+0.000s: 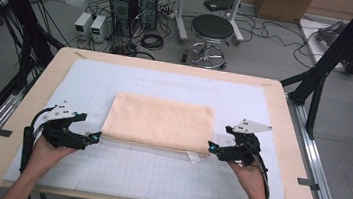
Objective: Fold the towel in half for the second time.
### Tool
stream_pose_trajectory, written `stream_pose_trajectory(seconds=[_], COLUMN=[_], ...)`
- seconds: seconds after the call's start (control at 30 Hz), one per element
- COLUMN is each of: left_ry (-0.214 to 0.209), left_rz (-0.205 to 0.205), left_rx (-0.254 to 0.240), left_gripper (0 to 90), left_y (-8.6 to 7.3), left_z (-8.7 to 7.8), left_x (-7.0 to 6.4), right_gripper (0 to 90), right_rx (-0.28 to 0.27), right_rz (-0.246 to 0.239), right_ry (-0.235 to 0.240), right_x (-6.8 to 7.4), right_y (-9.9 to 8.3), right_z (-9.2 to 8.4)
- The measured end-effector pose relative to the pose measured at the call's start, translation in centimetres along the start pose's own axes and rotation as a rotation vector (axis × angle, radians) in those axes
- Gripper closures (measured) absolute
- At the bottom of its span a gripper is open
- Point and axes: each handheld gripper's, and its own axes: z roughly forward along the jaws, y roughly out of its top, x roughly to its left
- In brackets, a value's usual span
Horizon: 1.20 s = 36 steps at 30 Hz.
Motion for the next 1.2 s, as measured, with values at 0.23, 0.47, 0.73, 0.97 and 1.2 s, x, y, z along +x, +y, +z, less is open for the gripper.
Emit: stream_pose_trajectory(seconds=[0.23, 0.47, 0.73, 0.97, 1.2], left_ry=[0.005, 0.010, 0.015, 0.017, 0.005], left_rz=[0.000, -0.005, 0.003, 0.001, 0.003], left_rx=[-0.003, -0.004, -0.002, -0.009, -0.008], left_gripper=[9.6, 9.0, 6.4, 6.3, 6.3], left_y=[-0.5, -0.9, -1.3, -1.6, -1.8], left_z=[-0.9, -1.4, -2.0, -2.4, -2.9], left_x=[-0.3, -0.4, -1.0, -1.4, -1.7], right_gripper=[12.1, 12.1, 12.1, 12.0, 12.0], right_rx=[-0.003, -0.013, -0.022, -0.025, -0.023], right_rz=[-0.004, -0.016, -0.002, 0.001, -0.006], right_ry=[-0.009, -0.021, -0.028, -0.031, -0.034], right_x=[0.3, 1.1, 1.3, 1.7, 2.3], right_y=[-0.8, -1.6, -2.4, -2.9, -3.5], right_z=[-0.8, -1.9, -2.7, -3.5, -4.2])
